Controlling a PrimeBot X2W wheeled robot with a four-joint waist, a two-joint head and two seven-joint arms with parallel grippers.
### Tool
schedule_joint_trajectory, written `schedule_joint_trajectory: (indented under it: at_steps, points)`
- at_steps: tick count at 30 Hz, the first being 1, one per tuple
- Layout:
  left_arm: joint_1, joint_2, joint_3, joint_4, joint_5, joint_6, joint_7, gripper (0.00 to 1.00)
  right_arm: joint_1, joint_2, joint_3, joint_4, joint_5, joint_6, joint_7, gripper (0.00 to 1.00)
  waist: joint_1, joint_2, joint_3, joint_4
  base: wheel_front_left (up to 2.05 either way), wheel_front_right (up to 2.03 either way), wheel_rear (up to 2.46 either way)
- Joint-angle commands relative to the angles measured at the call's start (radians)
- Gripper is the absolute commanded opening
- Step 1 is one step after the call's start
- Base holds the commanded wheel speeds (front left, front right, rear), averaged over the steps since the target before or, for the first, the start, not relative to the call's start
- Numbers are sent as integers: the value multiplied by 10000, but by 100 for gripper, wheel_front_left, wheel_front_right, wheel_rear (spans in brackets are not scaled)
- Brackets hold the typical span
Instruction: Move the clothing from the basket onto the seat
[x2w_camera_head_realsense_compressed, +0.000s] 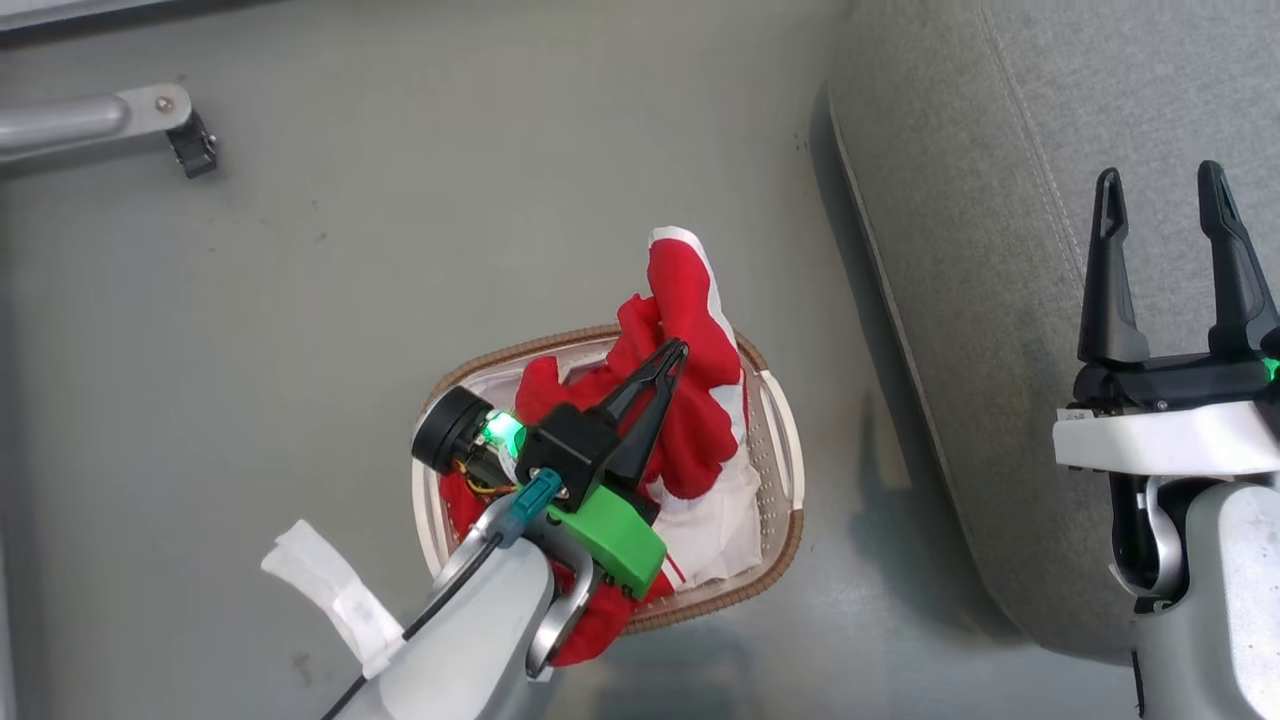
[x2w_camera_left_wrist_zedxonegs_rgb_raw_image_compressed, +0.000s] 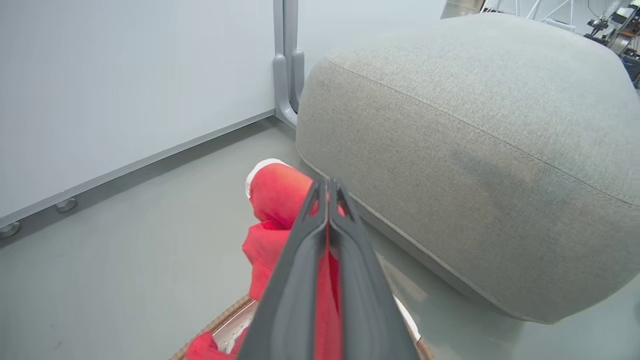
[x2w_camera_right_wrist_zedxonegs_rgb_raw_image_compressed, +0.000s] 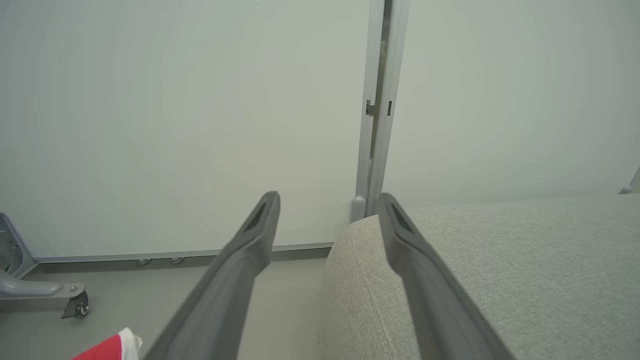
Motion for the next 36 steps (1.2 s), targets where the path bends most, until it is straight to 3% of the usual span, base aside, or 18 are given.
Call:
schedule_joint_trajectory:
  at_steps: [1, 10, 29, 36]
  points:
    - [358, -14, 146, -256, 50, -61, -2, 100, 194, -35, -38, 29, -106, -7, -21, 100, 1, 0, -551, 370, 0, 0, 0]
    - [1695, -41, 1424, -1666, 295, -119, 1, 100, 537, -35, -136, 147, -256, -7, -21, 100, 1, 0, -1280, 689, 0, 0, 0]
    - [3136, -156, 5001, -2113, 368, 156, 2, 100, 1421, -35, -176, 657, -369, -7, -20, 100, 1, 0, -2373, 942, 0, 0, 0]
    - [3810, -175, 5713, -2171, 266, 50, 1, 100, 1823, -37, -160, 1118, -362, -7, -21, 100, 1, 0, -2814, 1098, 0, 0, 0]
